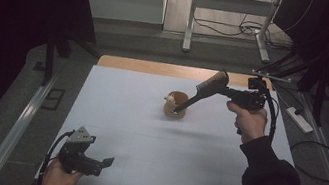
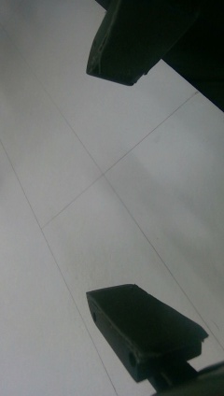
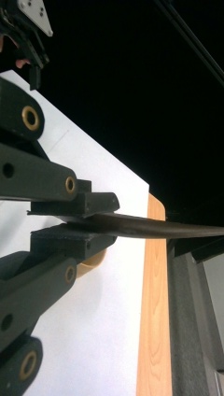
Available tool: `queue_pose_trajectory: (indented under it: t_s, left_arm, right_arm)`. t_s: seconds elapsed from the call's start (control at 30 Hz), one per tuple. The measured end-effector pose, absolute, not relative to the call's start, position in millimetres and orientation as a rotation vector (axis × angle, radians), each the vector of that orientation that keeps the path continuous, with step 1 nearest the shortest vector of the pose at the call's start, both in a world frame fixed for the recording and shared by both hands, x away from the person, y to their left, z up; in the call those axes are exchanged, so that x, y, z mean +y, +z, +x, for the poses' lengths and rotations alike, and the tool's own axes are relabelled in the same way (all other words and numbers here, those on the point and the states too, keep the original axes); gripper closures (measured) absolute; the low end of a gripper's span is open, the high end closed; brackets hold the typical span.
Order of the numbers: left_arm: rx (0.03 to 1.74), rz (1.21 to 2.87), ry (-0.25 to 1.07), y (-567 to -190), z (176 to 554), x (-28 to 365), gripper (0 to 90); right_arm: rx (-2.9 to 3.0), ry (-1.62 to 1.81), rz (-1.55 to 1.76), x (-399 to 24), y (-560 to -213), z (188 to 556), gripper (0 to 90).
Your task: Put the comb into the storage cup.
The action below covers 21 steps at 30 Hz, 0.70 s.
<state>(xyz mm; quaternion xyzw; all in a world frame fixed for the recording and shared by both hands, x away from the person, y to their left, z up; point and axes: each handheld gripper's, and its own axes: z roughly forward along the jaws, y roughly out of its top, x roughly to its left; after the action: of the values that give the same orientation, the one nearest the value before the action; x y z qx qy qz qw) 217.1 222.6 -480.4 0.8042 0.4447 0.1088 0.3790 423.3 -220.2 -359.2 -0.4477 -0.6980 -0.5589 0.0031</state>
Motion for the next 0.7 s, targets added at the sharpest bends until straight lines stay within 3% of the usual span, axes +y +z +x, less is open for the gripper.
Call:
queue_pose_trajectory:
  t_s: [0.7]
  left_arm:
    - [1.124,2.032,0.253,-481.0,216.9,225.0,0.0]
  right_arm:
    - [-2.239,-1.784,-1.463,-210.6,-344.1,443.1,84.4]
